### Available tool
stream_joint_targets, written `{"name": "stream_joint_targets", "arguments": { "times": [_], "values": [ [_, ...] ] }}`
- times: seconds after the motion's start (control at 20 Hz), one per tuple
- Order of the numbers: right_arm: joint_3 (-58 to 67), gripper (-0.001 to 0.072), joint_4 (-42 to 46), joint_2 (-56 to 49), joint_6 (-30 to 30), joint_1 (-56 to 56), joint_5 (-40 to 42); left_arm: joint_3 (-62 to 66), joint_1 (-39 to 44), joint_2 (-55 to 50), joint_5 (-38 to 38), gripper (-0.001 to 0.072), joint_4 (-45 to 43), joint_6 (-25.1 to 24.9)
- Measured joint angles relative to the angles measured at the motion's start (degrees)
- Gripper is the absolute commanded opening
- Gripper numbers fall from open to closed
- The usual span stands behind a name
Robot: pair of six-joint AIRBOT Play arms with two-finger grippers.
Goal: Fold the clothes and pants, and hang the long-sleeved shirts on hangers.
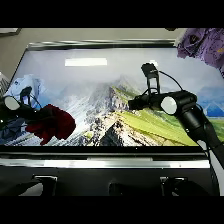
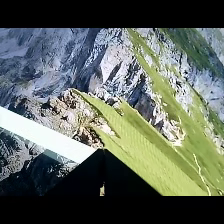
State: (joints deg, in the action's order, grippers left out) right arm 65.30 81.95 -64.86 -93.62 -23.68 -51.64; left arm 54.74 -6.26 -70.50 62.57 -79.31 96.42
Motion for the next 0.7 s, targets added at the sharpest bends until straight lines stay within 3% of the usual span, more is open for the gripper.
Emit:
{"name": "stream_joint_targets", "arguments": {
  "times": [0.05,0.1,0.15,0.35,0.5,0.65,0.7],
  "values": [
    [0.0,0.0035,-0.2,0.0,0.0,0.0,-0.2,-2.0,0.0,-0.2,-2.1,0.0481,-0.1,1.4],
    [0.0,0.0035,-0.2,0.0,0.0,0.0,-0.5,-3.4,0.0,-0.6,-3.7,0.0148,-0.1,2.6],
    [0.0,0.0035,-0.2,0.0,0.0,0.0,-0.5,-4.5,0.0,-0.9,-4.9,0.0016,0.3,3.3],
    [0.1,0.0035,0.1,0.3,-0.1,0.0,-1.9,-5.2,2.3,-1.1,-7.0,0.0014,8.2,-0.5],
    [0.2,0.0037,2.6,2.2,-0.2,0.0,-5.2,-2.2,9.8,-0.8,-7.8,0.0013,16.8,-3.9],
    [0.2,0.0145,6.4,6.4,-0.2,0.0,-10.6,1.8,21.7,-1.0,-11.7,0.0014,24.6,-5.0],
    [0.2,0.0146,7.7,7.9,-0.2,0.0,-12.6,2.8,25.7,-1.3,-14.1,0.0014,26.2,-4.5]
  ]
}}
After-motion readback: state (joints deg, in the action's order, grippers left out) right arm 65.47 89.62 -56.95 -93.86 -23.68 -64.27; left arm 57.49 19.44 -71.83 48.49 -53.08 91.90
